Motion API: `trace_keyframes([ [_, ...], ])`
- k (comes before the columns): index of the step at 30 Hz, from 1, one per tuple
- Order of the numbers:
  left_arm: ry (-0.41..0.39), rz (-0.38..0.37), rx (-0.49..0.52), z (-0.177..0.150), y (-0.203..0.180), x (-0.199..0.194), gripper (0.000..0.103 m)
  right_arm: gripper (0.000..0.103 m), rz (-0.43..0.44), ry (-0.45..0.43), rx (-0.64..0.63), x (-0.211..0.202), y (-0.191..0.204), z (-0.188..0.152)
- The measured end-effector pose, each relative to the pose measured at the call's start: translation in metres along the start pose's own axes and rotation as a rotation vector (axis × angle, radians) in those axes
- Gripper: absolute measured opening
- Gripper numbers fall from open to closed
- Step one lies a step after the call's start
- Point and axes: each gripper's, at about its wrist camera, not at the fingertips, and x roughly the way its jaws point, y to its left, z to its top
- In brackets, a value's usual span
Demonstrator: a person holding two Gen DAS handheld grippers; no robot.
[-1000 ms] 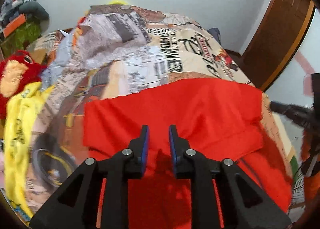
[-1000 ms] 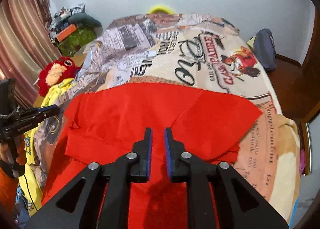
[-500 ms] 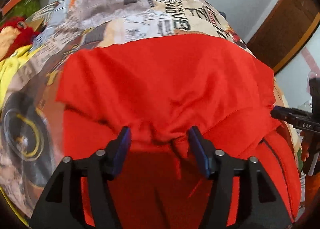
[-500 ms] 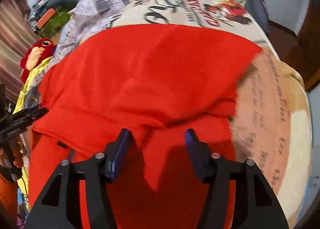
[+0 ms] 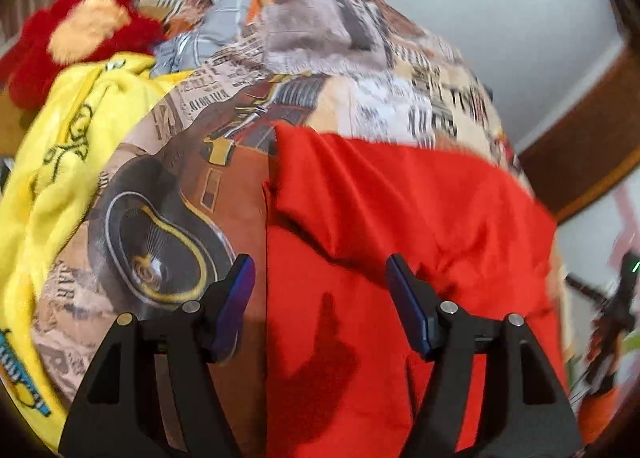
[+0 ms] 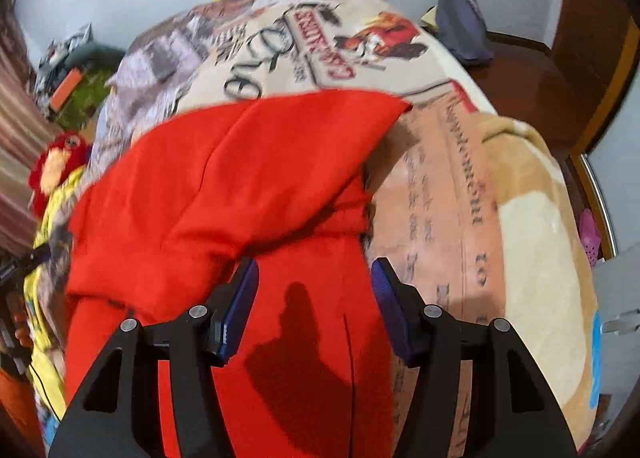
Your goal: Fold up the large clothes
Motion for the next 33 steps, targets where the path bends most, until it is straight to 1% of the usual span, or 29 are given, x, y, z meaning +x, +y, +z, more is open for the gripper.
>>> trace_keyframes([
  [3,0.015,-0.076,-0.077,0.013,0.012,0.015,0.067,0.055,0.012,-0.001,0.04,0.01,-0.003,0.012],
  [5,0.046,-0.111,-0.127,0.02,0.02,0.033,0.067,0.055,0.041,0.016,0.068,0.021,-0.007,0.02],
  [8,0.082,-0.118,-0.166,0.026,0.026,0.059,0.067,0.055,0.074,0.045,0.119,0.041,-0.015,0.028],
  [12,0.126,-0.15,-0.17,0.034,0.029,0.091,0.065,0.055,0.099,0.089,0.157,0.066,-0.028,0.04],
  [13,0.131,-0.153,-0.171,0.036,0.03,0.098,0.065,0.056,0.102,0.089,0.163,0.071,-0.031,0.043],
  [15,0.115,-0.179,-0.188,0.042,0.03,0.108,0.065,0.057,0.119,0.081,0.173,0.077,-0.036,0.049],
  [18,0.107,-0.205,-0.202,0.049,0.031,0.116,0.065,0.057,0.178,0.052,0.211,0.086,-0.043,0.056],
  [19,0.106,-0.204,-0.2,0.05,0.03,0.118,0.064,0.054,0.194,0.037,0.238,0.089,-0.046,0.058],
  [20,0.109,-0.193,-0.193,0.051,0.027,0.121,0.055,0.051,0.205,0.027,0.252,0.09,-0.046,0.06],
  [21,0.117,-0.176,-0.182,0.053,0.025,0.123,0.043,0.042,0.214,0.018,0.257,0.091,-0.045,0.061],
  [22,0.126,-0.163,-0.172,0.053,0.024,0.126,0.038,0.035,0.212,0.02,0.254,0.093,-0.043,0.063],
  [23,0.13,-0.145,-0.159,0.053,0.022,0.127,0.029,0.033,0.203,0.019,0.249,0.093,-0.04,0.064],
  [24,0.12,-0.125,-0.143,0.054,0.02,0.126,0.024,0.025,0.199,0.011,0.239,0.092,-0.037,0.066],
  [25,0.111,-0.109,-0.13,0.055,0.019,0.125,0.022,0.017,0.193,-0.001,0.219,0.088,-0.033,0.067],
  [27,0.079,-0.064,-0.096,0.059,0.014,0.118,0.018,0.014,0.176,-0.016,0.171,0.082,-0.026,0.073],
  [28,0.06,-0.048,-0.086,0.062,0.013,0.112,0.017,0.013,0.168,-0.031,0.149,0.08,-0.023,0.078],
  [30,0.018,-0.038,-0.078,0.071,0.013,0.1,0.016,0.012,0.158,-0.07,0.1,0.068,-0.015,0.085],
  [33,-0.034,-0.016,-0.054,0.087,0.01,0.087,0.016,0.012,0.151,-0.104,0.064,0.062,-0.005,0.101],
])
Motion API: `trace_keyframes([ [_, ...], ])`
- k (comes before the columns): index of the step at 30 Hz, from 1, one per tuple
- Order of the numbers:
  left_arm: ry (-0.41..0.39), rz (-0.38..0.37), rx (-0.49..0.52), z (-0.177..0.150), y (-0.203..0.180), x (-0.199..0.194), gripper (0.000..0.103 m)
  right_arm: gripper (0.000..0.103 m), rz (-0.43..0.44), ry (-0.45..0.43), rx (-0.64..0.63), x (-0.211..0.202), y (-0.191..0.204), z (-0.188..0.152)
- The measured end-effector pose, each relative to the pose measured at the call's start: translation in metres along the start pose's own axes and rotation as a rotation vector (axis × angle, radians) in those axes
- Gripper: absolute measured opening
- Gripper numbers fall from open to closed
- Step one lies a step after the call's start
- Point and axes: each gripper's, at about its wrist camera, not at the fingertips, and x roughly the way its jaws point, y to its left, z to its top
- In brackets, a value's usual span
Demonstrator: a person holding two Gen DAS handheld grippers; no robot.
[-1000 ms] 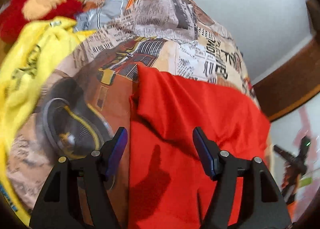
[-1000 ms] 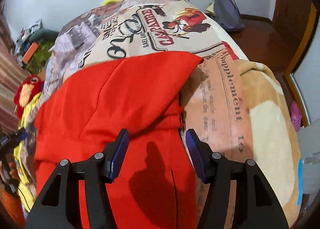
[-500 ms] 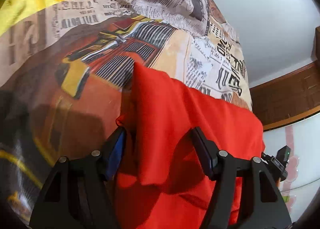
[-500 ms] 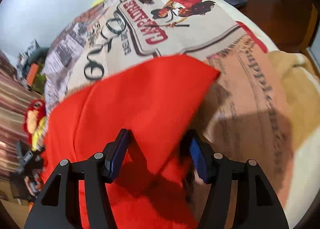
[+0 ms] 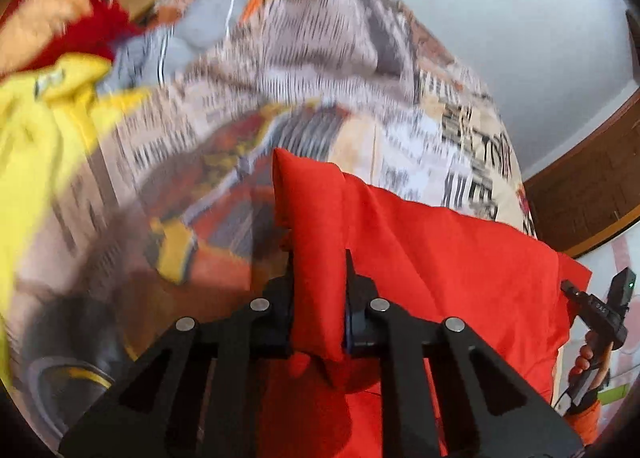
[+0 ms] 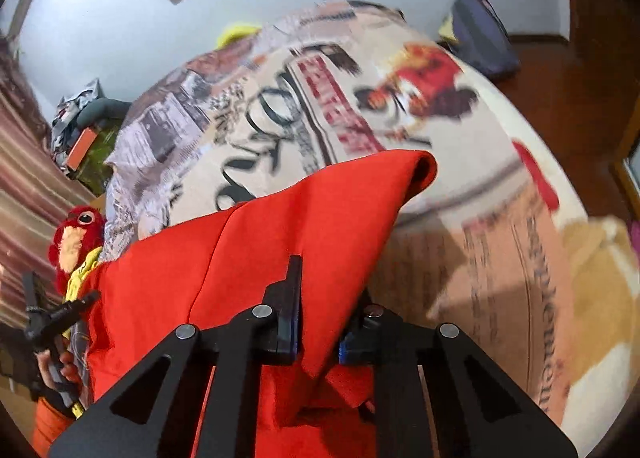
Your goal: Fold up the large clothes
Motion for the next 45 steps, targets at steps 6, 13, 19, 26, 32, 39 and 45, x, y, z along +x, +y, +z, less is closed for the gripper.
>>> trace_keyframes([
  [6,-0.03,0.083,0.064,0.033,-0.012,0.005,0.015,0.011,-0.058,-0.011,-0.027,0.03,0.01,0.022],
  [13,0.017,0.151,0.06,0.047,-0.002,0.037,0.012,0.013,-0.103,0.027,0.019,0.059,-0.003,0.025],
  [19,0.076,0.236,0.136,0.025,0.0,0.046,0.013,0.019,-0.21,0.008,-0.044,0.047,0.006,0.018],
  [26,0.13,0.319,0.222,-0.002,-0.006,0.026,0.023,0.021,-0.283,0.035,-0.104,0.01,0.012,0.006],
  [32,0.078,0.304,0.288,-0.019,-0.034,-0.029,0.027,0.021,-0.26,0.008,-0.174,-0.041,0.03,-0.011],
  [39,-0.006,0.272,0.358,-0.045,-0.062,-0.097,0.042,0.031,-0.229,-0.064,-0.274,-0.101,0.063,-0.036],
  [45,-0.022,0.251,0.362,-0.074,-0.064,-0.133,0.057,0.052,-0.22,-0.099,-0.326,-0.13,0.076,-0.066],
])
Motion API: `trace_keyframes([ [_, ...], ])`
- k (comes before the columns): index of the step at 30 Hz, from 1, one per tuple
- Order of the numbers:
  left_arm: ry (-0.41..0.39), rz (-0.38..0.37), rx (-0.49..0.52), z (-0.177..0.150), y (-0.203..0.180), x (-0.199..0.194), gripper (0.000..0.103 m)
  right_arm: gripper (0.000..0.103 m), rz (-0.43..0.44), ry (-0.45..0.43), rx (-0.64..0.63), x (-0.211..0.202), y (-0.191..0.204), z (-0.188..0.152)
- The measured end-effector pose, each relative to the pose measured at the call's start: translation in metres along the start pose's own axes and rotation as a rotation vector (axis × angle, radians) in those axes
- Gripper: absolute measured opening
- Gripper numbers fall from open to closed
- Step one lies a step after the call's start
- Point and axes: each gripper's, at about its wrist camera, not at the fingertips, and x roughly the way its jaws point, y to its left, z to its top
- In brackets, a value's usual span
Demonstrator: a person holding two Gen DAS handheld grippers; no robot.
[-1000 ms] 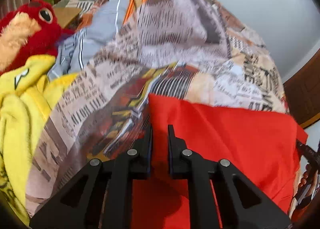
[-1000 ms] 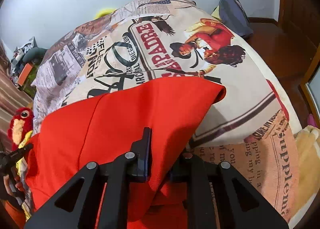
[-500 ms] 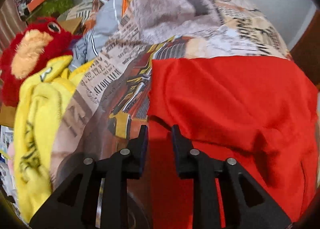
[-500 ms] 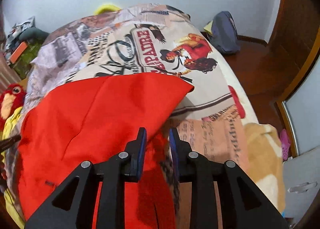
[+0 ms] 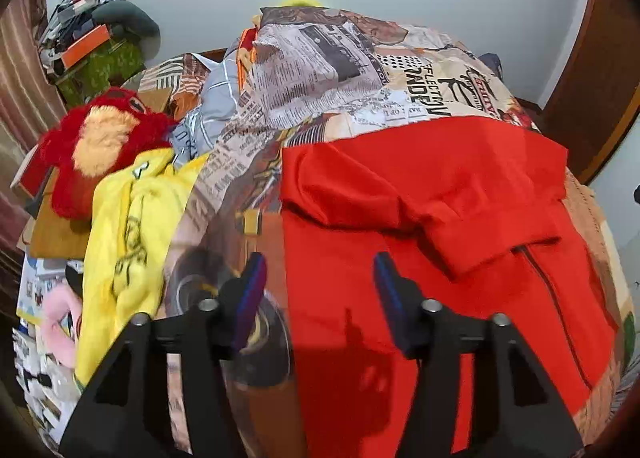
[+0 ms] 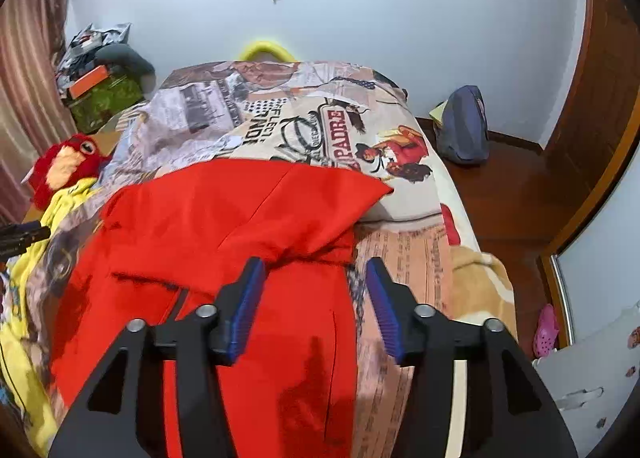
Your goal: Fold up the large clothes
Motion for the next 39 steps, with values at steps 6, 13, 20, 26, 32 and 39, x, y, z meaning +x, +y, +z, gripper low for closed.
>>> trace_keyframes([
  [6,0.071,-0.036,-0.051,-0.038,0.009,-0.001,0.057,0.054,0.031,0.083,0.026,0.002,-0.002,-0.033],
  [13,0.227,-0.119,-0.142,-0.095,0.021,0.027,0.057,0.054,0.063,0.222,0.113,0.022,-0.016,-0.081],
  [20,0.284,-0.181,-0.231,-0.132,0.024,0.043,0.057,0.054,0.081,0.324,0.181,0.04,-0.027,-0.112],
  [26,0.341,-0.288,-0.242,-0.147,0.011,0.052,0.058,0.054,0.134,0.354,0.267,0.06,-0.039,-0.122],
  [32,0.325,-0.27,-0.238,-0.149,0.003,0.057,0.056,0.057,0.204,0.329,0.303,0.066,-0.037,-0.12],
  [39,0.292,-0.287,-0.253,-0.138,0.005,0.052,0.005,0.013,0.3,0.3,0.239,0.066,-0.013,-0.109],
])
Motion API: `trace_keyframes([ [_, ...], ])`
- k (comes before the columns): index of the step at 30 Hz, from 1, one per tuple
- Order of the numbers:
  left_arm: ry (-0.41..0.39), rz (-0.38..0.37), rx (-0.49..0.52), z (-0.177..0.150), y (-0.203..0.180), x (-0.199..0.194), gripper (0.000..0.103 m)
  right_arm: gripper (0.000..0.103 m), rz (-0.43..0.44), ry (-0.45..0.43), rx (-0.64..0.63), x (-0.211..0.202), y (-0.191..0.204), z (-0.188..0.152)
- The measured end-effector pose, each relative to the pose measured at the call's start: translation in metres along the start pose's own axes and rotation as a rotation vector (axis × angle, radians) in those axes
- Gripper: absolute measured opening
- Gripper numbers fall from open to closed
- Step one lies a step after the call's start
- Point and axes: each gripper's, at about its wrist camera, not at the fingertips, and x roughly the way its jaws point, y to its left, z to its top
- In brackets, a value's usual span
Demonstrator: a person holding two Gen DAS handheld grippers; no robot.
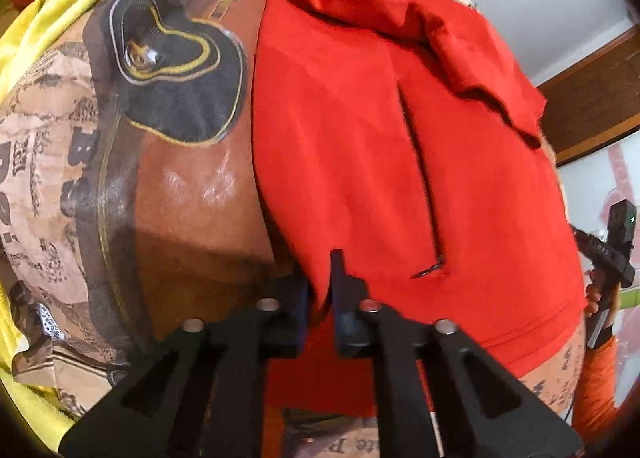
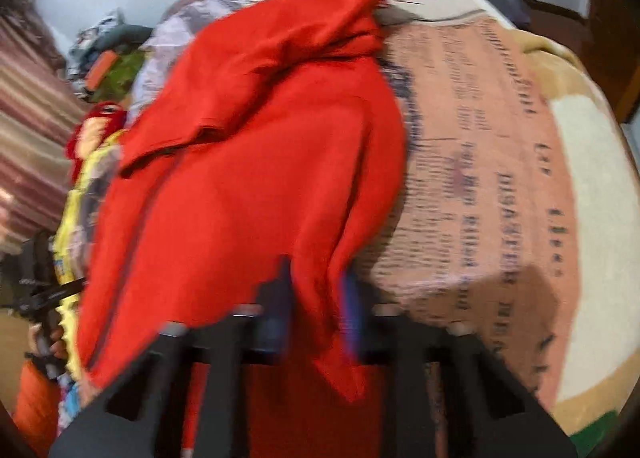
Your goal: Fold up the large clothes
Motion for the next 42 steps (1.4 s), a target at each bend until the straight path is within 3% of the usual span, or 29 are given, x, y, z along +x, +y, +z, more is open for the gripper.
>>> trace_keyframes([
  [2,-0.012,0.012,0.014,0.003,-0.005,-0.005,0.002,0.012,-0.02,-0.013,-0.027,-0.004,0.009,0.002],
  [6,-0.093,-0.048,0.032,0.02,-0.022,-0.031,0.002,0.011,-0.021,-0.068,-0.078,-0.019,0.027,0.014],
  [15,-0.283,-0.172,0.091,0.108,-0.07,-0.086,0.002,0.011,0.03,-0.215,-0.091,-0.039,0.04,0.081],
  [21,-0.404,-0.09,0.063,0.178,-0.064,-0.093,0.002,0.011,0.014,-0.275,-0.09,-0.033,0.043,0.14],
  [24,-0.392,-0.025,0.008,0.213,-0.053,-0.066,0.002,0.011,0.003,-0.272,-0.06,-0.019,0.033,0.166],
  [28,-0.341,0.061,-0.025,0.235,-0.033,-0.018,0.002,0.011,0.002,-0.243,0.005,0.004,0.018,0.192],
  [33,-0.23,0.065,-0.069,0.25,-0.012,0.047,0.003,0.013,-0.014,-0.169,0.031,0.035,0.005,0.21],
  [37,-0.161,0.153,0.023,0.249,-0.018,0.081,0.004,0.021,0.013,-0.174,0.132,0.039,-0.017,0.211],
  [40,-0.155,0.208,0.095,0.245,-0.027,0.082,0.004,0.021,-0.059,-0.241,0.252,0.025,-0.042,0.207],
  [42,-0.159,0.208,0.109,0.244,-0.03,0.071,0.005,0.022,-0.052,-0.237,0.286,0.015,-0.053,0.203],
])
